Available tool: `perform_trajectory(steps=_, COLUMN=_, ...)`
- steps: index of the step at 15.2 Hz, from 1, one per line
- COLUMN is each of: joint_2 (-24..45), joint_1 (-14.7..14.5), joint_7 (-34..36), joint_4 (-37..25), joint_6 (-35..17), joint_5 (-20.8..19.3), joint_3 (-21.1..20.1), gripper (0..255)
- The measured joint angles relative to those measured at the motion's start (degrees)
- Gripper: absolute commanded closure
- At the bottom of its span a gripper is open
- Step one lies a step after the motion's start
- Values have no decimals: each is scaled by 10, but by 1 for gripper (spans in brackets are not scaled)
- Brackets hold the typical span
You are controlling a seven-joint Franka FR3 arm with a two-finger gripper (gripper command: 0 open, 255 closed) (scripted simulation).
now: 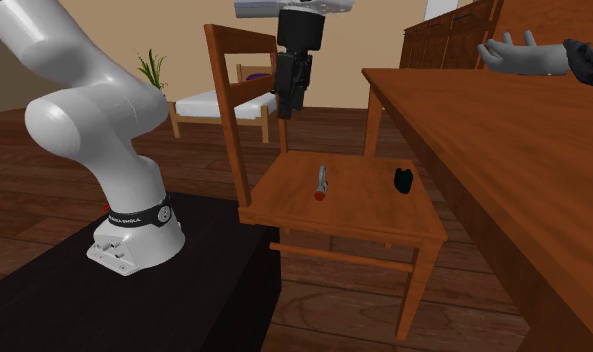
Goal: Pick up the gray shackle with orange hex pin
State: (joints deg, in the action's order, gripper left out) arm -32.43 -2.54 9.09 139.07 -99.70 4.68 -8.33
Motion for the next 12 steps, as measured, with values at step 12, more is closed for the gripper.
perform_trajectory(steps=12, joint_2=219, joint_1=-47, joint_7=45, joint_4=-46, joint_6=-105, joint_5=73, joint_3=-62, gripper=0)
